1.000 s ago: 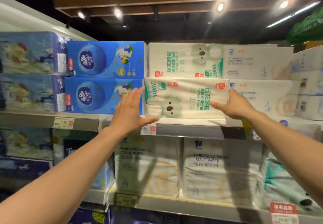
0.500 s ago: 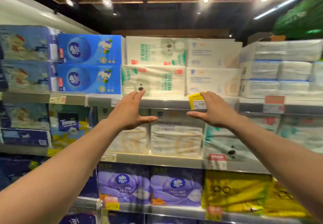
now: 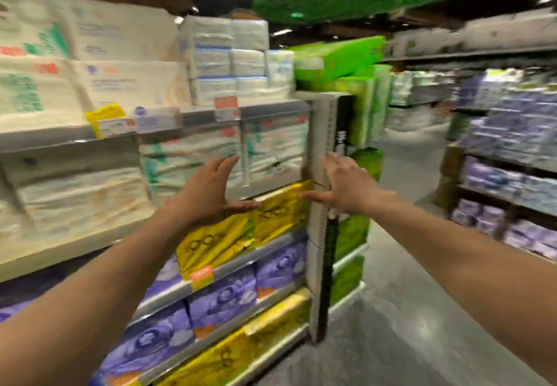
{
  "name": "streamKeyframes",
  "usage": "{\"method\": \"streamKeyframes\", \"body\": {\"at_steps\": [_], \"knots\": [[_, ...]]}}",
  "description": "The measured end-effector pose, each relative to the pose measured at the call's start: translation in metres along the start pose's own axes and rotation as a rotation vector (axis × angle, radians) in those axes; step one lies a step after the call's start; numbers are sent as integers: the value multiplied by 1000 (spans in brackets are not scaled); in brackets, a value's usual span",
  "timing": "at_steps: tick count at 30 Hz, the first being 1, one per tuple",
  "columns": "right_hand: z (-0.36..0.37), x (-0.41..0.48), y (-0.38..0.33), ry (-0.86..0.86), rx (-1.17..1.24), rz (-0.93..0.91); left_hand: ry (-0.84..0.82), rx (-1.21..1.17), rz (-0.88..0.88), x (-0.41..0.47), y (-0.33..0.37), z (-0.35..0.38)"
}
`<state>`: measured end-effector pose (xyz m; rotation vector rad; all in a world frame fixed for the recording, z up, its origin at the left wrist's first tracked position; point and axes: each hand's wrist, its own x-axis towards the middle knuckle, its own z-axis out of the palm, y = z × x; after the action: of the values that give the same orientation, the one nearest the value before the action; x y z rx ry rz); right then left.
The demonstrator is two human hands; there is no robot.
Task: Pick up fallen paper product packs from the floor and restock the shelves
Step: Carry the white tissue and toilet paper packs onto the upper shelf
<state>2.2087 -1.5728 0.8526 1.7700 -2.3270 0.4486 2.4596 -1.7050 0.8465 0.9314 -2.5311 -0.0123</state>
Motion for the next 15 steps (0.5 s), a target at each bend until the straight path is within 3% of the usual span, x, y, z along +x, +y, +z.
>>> {"method": "streamKeyframes", "body": {"at_steps": [7, 15], "knots": [[-29, -132, 188, -32, -89, 390, -145, -112, 300, 62, 193, 99], [-62, -265, 409, -55, -176, 771, -288, -225, 648, 149, 470, 215]]}}
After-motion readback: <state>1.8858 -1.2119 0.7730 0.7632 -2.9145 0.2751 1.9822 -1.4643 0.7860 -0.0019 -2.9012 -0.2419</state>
